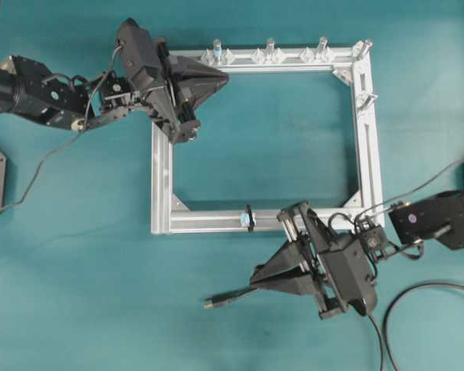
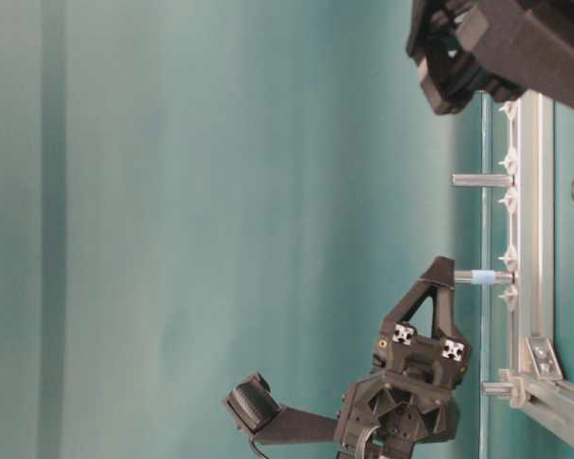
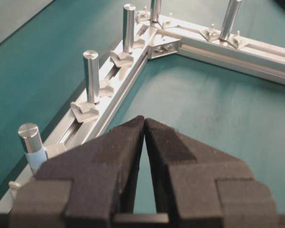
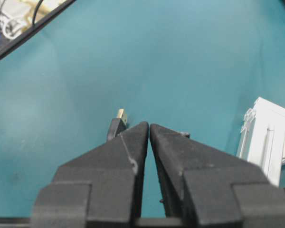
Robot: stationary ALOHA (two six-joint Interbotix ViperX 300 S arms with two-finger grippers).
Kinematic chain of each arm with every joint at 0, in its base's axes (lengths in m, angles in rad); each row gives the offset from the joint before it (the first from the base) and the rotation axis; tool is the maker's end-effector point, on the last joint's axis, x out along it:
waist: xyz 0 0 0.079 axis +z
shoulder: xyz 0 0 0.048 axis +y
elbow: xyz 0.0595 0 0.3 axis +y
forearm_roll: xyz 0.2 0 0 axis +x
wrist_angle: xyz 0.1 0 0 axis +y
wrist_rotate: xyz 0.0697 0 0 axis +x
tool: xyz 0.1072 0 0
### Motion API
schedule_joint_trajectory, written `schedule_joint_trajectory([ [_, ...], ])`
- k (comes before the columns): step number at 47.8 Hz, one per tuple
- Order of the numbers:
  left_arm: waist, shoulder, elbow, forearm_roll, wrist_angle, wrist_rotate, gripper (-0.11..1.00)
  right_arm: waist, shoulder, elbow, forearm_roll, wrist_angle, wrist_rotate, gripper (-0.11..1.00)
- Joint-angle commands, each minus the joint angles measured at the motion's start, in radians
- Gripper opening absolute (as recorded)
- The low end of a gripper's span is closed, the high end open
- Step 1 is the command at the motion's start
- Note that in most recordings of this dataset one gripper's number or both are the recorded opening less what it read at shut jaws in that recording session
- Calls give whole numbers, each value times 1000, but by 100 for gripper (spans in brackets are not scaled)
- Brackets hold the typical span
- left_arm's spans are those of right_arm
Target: Insert the wire through the string loop located in the center.
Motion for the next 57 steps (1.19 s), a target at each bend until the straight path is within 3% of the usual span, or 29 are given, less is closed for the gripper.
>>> schedule_joint_trajectory([
  [1,-11,-66,-25,46,43,11,15,2,-25,-21,-2,-8,8,19],
  [8,-11,-115,-32,46,176,11,0,2,-32,-35,-2,8,8,0],
  [28,-43,-201,-15,46,275,11,0,5,-31,-46,-2,80,14,0],
  [42,-61,-275,35,46,374,11,0,5,-29,-78,-2,195,20,0],
  [57,-71,-305,71,46,390,8,0,5,-26,-109,-6,267,18,0],
])
